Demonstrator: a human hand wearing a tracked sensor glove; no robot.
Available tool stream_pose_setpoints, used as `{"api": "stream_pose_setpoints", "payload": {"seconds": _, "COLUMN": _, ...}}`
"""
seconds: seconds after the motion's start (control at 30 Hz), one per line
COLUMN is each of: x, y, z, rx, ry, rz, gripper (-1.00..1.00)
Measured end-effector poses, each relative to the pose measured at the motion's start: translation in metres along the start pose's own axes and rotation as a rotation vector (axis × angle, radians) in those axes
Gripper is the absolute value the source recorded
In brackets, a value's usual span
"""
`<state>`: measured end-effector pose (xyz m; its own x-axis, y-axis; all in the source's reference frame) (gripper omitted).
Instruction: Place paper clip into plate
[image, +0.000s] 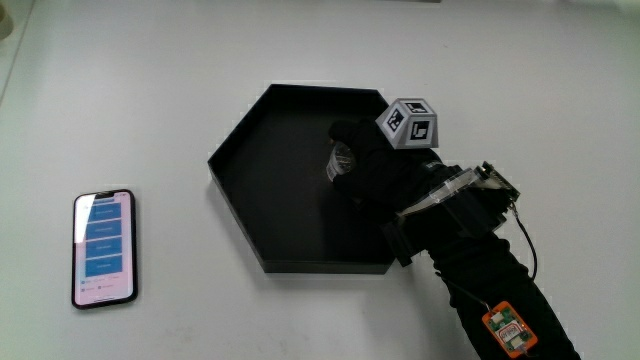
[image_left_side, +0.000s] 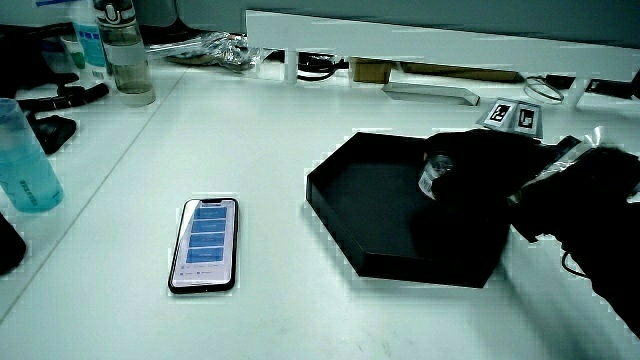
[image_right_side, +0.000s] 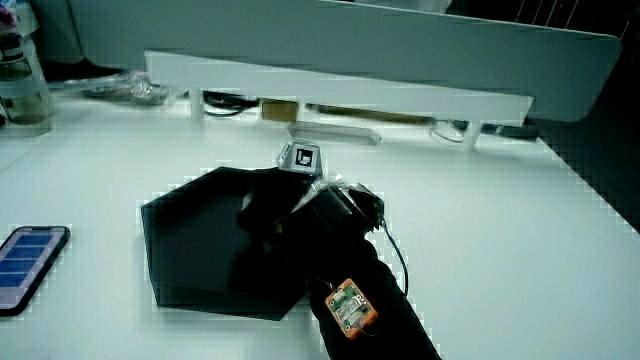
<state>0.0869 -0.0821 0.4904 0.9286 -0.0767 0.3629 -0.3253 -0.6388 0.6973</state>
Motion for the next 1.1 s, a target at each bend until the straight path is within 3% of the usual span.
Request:
{"api": "stream_pose_setpoints", "payload": {"seconds": 0.33, "x": -0.002, "y": 0.008, "z": -0.01, "rx": -0.03, "ry": -0.023, "rz": -0.021, "gripper": 0.0}}
{"api": "stream_pose_setpoints", "payload": {"seconds": 0.43, "x": 0.002, "y": 0.017, "z": -0.016, "rx": -0.073, "ry": -0.036, "rz": -0.047, "gripper": 0.0}}
{"api": "stream_pose_setpoints", "payload": {"seconds": 0.57, "x": 0.007, "y": 0.02, "z": -0.023, "rx": -0.086, "ry": -0.046, "rz": -0.081, "gripper": 0.0}}
{"api": "stream_pose_setpoints", "payload": {"seconds": 0.6, "x": 0.01, "y": 0.023, "z": -0.028, "rx": -0.12, "ry": -0.053, "rz": -0.082, "gripper": 0.0}}
{"api": "stream_pose_setpoints", "payload": {"seconds": 0.63, "x": 0.01, "y": 0.021, "z": -0.028, "rx": -0.07, "ry": -0.039, "rz": -0.087, "gripper": 0.0}}
{"api": "stream_pose_setpoints", "payload": {"seconds": 0.73, "x": 0.004, "y": 0.022, "z": -0.029, "rx": -0.086, "ry": -0.091, "rz": -0.087, "gripper": 0.0}}
{"api": "stream_pose_setpoints", "payload": {"seconds": 0.93, "x": 0.002, "y": 0.02, "z": -0.028, "rx": -0.073, "ry": -0.094, "rz": -0.102, "gripper": 0.0}}
{"api": "stream_pose_setpoints", "payload": {"seconds": 0.97, "x": 0.0, "y": 0.018, "z": -0.026, "rx": -0.077, "ry": -0.082, "rz": -0.082, "gripper": 0.0}}
{"api": "stream_pose_setpoints", "payload": {"seconds": 1.1, "x": -0.001, "y": 0.021, "z": -0.028, "rx": -0.103, "ry": -0.098, "rz": -0.097, "gripper": -0.25}}
